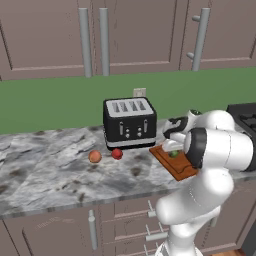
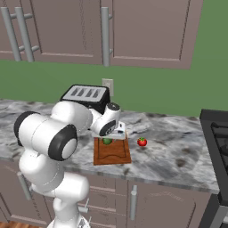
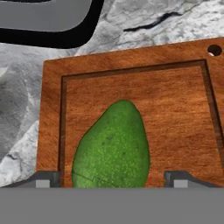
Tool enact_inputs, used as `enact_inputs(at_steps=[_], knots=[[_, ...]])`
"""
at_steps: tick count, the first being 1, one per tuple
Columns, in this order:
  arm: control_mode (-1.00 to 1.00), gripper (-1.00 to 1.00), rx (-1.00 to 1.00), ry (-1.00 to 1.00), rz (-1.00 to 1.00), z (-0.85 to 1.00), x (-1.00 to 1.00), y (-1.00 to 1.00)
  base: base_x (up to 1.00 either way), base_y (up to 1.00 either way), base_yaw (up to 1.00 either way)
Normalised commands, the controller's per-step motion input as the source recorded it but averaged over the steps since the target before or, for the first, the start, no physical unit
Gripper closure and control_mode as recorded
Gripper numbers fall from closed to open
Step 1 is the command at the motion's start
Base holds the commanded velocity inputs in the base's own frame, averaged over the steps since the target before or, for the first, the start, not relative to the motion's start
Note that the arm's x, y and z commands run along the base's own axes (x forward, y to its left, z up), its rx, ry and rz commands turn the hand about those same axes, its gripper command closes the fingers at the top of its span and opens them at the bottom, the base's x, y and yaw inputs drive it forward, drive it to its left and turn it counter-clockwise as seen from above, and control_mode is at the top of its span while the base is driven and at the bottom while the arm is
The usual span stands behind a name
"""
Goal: Place the avocado, onion, tomato, and bell pepper on the cutting board.
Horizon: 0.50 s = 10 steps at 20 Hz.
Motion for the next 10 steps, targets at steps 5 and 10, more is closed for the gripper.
enact_inputs(at_steps=[5, 10], knots=[[-1.0, -1.0, 0.0, -0.06, 0.0, 0.45, -0.03, -0.01, 0.0, 0.0, 0.0], [-1.0, -1.0, 0.0, -0.09, 0.0, 0.31, -0.08, -0.35, 0.0, 0.0, 0.0]])
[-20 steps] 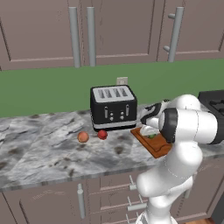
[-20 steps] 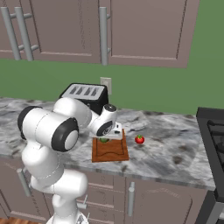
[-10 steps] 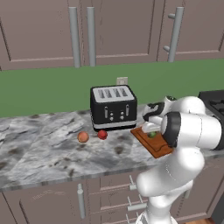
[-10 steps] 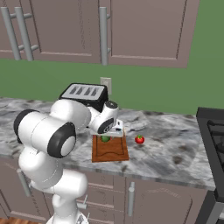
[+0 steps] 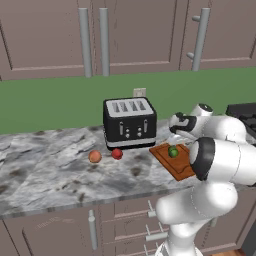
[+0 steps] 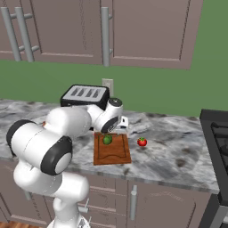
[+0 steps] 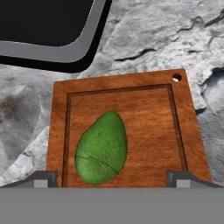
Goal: Place the avocado, onion, tomato, and bell pepper on the cutting board.
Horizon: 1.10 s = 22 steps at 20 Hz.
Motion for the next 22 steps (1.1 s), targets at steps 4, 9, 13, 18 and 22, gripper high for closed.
enact_inputs(at_steps=[4, 9, 13, 18, 22], knots=[[-1.0, -1.0, 0.0, -0.1, 0.0, 0.24, -0.18, -0.53, 0.0, 0.0, 0.0], [-1.0, -1.0, 0.0, -0.1, 0.0, 0.18, -0.11, -0.49, 0.0, 0.0, 0.0], [-1.0, -1.0, 0.0, -0.03, -0.01, 0.06, 0.0, -0.41, 0.0, 0.0, 0.0], [-1.0, -1.0, 0.0, 0.0, 0.0, 0.0, 0.08, -0.29, 0.0, 0.0, 0.0], [-1.0, -1.0, 0.0, 0.01, -0.02, 0.0, 0.24, -0.21, 0.0, 0.0, 0.0]])
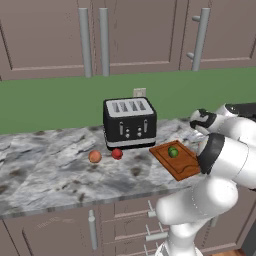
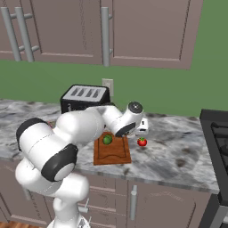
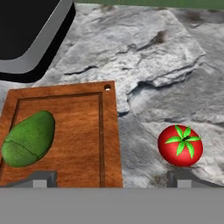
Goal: Place the avocado, onion, tomato, and bell pepper on the cutting board.
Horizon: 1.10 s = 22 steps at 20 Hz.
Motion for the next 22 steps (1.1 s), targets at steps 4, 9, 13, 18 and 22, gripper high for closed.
enact_inputs(at_steps=[4, 9, 13, 18, 22], knots=[[-1.0, -1.0, 0.0, 0.03, -0.08, 0.0, 0.26, -0.17, 0.0, 0.0, 0.0], [-1.0, -1.0, 0.0, 0.03, -0.1, -0.01, 0.14, -0.18, 0.0, 0.0, 0.0], [-1.0, -1.0, 0.0, 0.03, -0.04, -0.12, 0.09, -0.2, 0.0, 0.0, 0.0], [-1.0, -1.0, 0.0, 0.05, -0.04, -0.22, 0.12, -0.15, 0.0, 0.0, 0.0], [-1.0, -1.0, 0.0, 0.03, -0.03, -0.1, 0.17, -0.17, 0.0, 0.0, 0.0]])
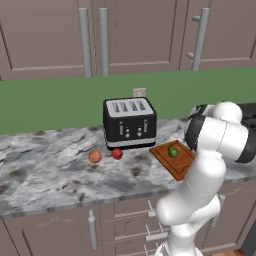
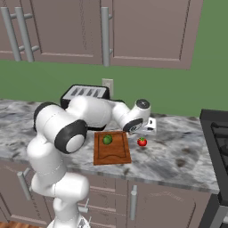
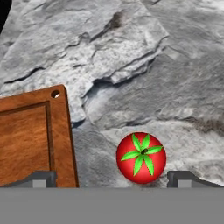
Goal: Place the avocado, onion, tomato, and bell pepper on the cutting board.
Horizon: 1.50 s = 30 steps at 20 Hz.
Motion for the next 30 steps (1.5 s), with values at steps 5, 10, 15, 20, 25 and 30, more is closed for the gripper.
enact_inputs(at_steps=[5, 10, 15, 20, 25, 30], knots=[[-1.0, -1.0, 0.0, 0.0, -0.03, 0.0, 0.02, -0.25, 0.0, 0.0, 0.0], [-1.0, -1.0, 0.0, 0.0, -0.02, -0.04, 0.0, -0.14, 0.0, 0.0, 0.0], [-1.0, -1.0, 0.0, 0.0, -0.01, -0.01, -0.06, -0.02, 0.0, 0.0, 0.0], [-1.0, -1.0, 0.0, 0.01, -0.01, -0.13, -0.01, 0.0, 0.0, 0.0, 0.0], [-1.0, -1.0, 0.0, 0.06, 0.0, -0.25, 0.05, 0.0, 0.0, 0.0, 0.0], [-1.0, -1.0, 0.0, 0.08, 0.0, -0.24, 0.17, 0.02, 0.0, 0.0, 0.0]])
